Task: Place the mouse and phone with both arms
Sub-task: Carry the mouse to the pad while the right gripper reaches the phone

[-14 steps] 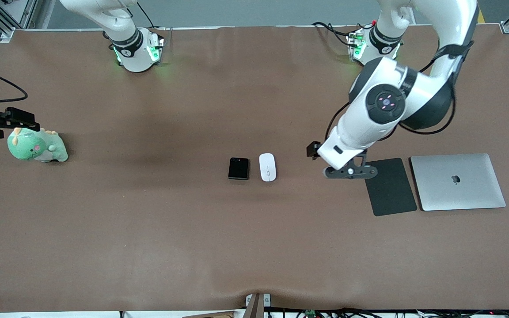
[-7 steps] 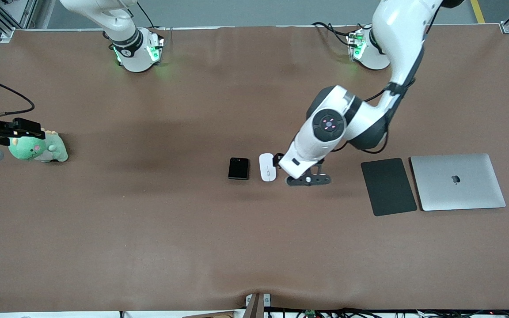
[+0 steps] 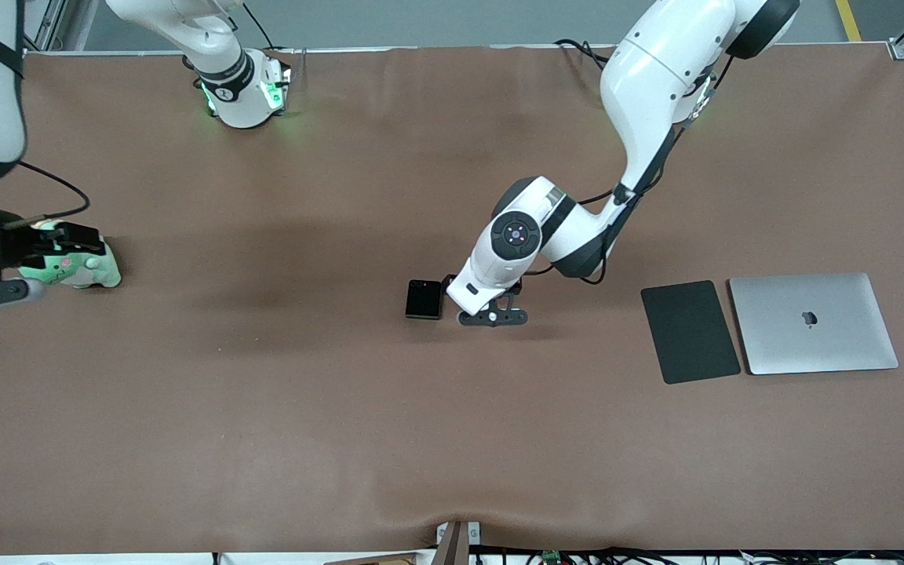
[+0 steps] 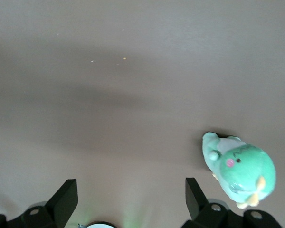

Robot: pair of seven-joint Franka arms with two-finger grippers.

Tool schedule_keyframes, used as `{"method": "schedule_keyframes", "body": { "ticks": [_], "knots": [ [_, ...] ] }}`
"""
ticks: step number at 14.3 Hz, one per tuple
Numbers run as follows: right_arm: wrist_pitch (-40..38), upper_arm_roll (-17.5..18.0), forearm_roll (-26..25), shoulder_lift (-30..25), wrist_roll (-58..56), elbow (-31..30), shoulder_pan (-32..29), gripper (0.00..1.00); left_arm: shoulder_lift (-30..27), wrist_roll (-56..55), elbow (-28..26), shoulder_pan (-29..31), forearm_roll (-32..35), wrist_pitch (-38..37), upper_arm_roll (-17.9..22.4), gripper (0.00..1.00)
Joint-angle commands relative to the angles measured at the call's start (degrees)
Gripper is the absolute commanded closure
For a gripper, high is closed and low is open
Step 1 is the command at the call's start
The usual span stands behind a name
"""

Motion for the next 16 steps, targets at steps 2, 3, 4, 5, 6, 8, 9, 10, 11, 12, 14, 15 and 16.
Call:
{"method": "schedule_keyframes", "body": {
  "ticks": [2,3,4,5,6,8,9,10,11,12,14,15,16],
  "knots": [
    [2.13,-0.22,3.04,3.12,0.43,0.97,1.00,0.00,1.80,-1.01,1.62,-2.31,1.83,0.42,2.01,0.00],
    [2.22,-0.22,2.96,3.65,0.52,0.97,1.26,0.00,1.98,-1.01,1.62,-2.31,2.09,0.42,2.01,0.00],
    [2.40,-0.22,2.96,4.17,0.78,0.97,1.79,0.00,2.24,-1.10,1.62,-2.31,2.09,0.42,2.01,0.00],
    [2.66,-0.22,3.04,4.53,0.87,0.97,2.23,0.00,2.51,-1.10,1.62,-2.31,2.09,0.42,2.01,0.00],
    [2.93,-0.22,3.13,5.14,0.96,0.97,2.93,0.00,3.03,-1.27,1.62,-2.40,2.18,0.42,2.01,0.01],
    [3.10,-0.13,4.36,6.19,1.74,0.97,3.64,0.00,3.65,-2.67,1.79,-3.01,2.18,0.50,2.36,0.05],
    [3.19,-0.13,5.15,6.64,2.45,0.97,4.16,0.00,4.00,-3.46,2.75,-3.62,2.18,0.50,2.89,0.10],
    [3.19,-0.22,5.50,7.07,2.98,0.97,4.77,0.00,4.53,-4.43,3.20,-4.24,2.18,0.50,3.07,0.14],
    [3.19,-0.13,5.51,7.25,3.42,0.97,5.48,0.00,4.79,-5.05,3.29,-4.33,2.18,0.50,3.33,0.18],
    [3.45,-0.13,5.51,7.60,4.12,0.97,6.18,0.00,4.88,-5.05,3.20,-4.42,2.18,0.50,3.33,0.23],
    [5.03,-0.13,5.68,8.04,8.58,0.80,8.02,0.00,4.79,-5.05,3.20,-4.42,2.18,0.50,3.33,0.39],
    [5.21,-0.13,5.77,8.13,11.74,0.80,9.08,0.00,4.79,-5.14,3.20,-4.42,2.27,0.50,3.33,0.49],
    [5.30,-0.13,5.86,8.48,12.90,0.89,10.22,0.00,4.79,-5.05,3.20,-4.42,2.27,0.50,3.33,0.57]
  ]
}}
